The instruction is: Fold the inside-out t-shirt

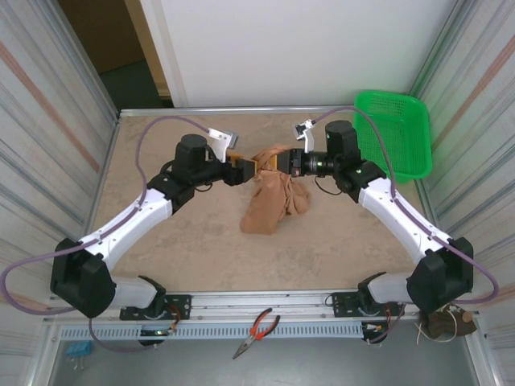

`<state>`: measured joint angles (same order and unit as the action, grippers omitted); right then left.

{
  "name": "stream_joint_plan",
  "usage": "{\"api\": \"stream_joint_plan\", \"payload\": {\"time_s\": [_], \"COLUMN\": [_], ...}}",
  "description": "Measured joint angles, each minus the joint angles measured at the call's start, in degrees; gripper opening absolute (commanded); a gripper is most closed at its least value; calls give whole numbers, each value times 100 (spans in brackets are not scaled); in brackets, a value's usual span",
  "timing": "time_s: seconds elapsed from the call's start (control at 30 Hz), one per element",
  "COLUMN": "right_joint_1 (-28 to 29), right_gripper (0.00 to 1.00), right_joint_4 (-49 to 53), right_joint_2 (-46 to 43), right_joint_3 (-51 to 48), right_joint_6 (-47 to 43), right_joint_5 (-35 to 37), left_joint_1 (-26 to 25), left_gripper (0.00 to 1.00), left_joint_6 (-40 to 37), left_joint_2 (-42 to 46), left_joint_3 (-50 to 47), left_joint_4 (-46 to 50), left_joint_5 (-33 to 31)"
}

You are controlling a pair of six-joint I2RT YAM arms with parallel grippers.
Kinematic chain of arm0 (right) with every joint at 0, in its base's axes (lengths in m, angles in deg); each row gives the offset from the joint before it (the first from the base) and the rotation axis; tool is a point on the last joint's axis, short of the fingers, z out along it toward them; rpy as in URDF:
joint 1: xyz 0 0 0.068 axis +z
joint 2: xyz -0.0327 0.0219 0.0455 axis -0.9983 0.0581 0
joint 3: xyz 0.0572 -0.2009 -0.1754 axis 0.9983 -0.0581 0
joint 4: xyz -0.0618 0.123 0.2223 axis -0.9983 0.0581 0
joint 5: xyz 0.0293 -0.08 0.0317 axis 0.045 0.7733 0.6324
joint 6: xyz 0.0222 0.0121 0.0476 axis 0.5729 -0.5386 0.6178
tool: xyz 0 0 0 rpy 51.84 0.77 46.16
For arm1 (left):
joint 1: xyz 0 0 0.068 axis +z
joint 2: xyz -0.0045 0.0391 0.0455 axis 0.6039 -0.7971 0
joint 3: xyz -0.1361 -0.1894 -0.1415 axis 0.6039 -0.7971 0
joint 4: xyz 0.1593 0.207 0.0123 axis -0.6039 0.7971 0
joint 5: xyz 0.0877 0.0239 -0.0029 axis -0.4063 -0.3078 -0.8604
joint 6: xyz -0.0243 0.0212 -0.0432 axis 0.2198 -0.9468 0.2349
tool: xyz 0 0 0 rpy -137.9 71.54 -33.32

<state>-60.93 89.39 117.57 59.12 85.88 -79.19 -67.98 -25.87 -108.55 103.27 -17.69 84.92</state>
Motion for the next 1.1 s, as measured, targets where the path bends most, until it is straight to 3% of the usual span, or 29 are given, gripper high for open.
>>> {"api": "stream_joint_plan", "payload": {"time_s": [0.37, 0.53, 0.6, 0.73, 0.87, 0.9, 0.93, 0.97, 1.03, 1.1], "right_joint_1": [120, 203, 160, -44, -330, -387, -450, -516, -651, -765], "right_gripper": [0, 0, 0, 0, 0, 11, 40, 57, 67, 68], "right_joint_4": [306, 498, 540, 546, 507, 492, 472, 450, 385, 385], "right_joint_2": [339, 367, 367, 367, 382, 404, 437, 479, 551, 557], "right_joint_3": [428, 522, 522, 520, 498, 487, 466, 435, 339, 153], "right_joint_6": [-153, -308, -348, -354, -356, -358, -352, -358, -358, -330], "right_joint_5": [-2, -39, -107, -380, -678, -732, -765, -767, -699, -365], "left_joint_1": [-13, -42, -42, -42, -42, -42, -31, -17, 79, 223], "left_gripper": [68, 63, 50, 0, 0, 0, 0, 0, 0, 0], "left_joint_6": [-334, -334, -321, -310, -55, 37, 144, 271, 610, 984], "left_joint_2": [-83, -420, -570, -861, -1012, -992, -949, -890, -713, -533], "left_joint_3": [170, 439, 487, 496, 470, 437, 382, 310, 68, -177], "left_joint_4": [31, -76, -122, -197, -319, -393, -481, -562, -791, -1012], "left_joint_5": [160, 269, 378, 837, 1158, 1167, 1156, 1121, 1082, 1067]}}
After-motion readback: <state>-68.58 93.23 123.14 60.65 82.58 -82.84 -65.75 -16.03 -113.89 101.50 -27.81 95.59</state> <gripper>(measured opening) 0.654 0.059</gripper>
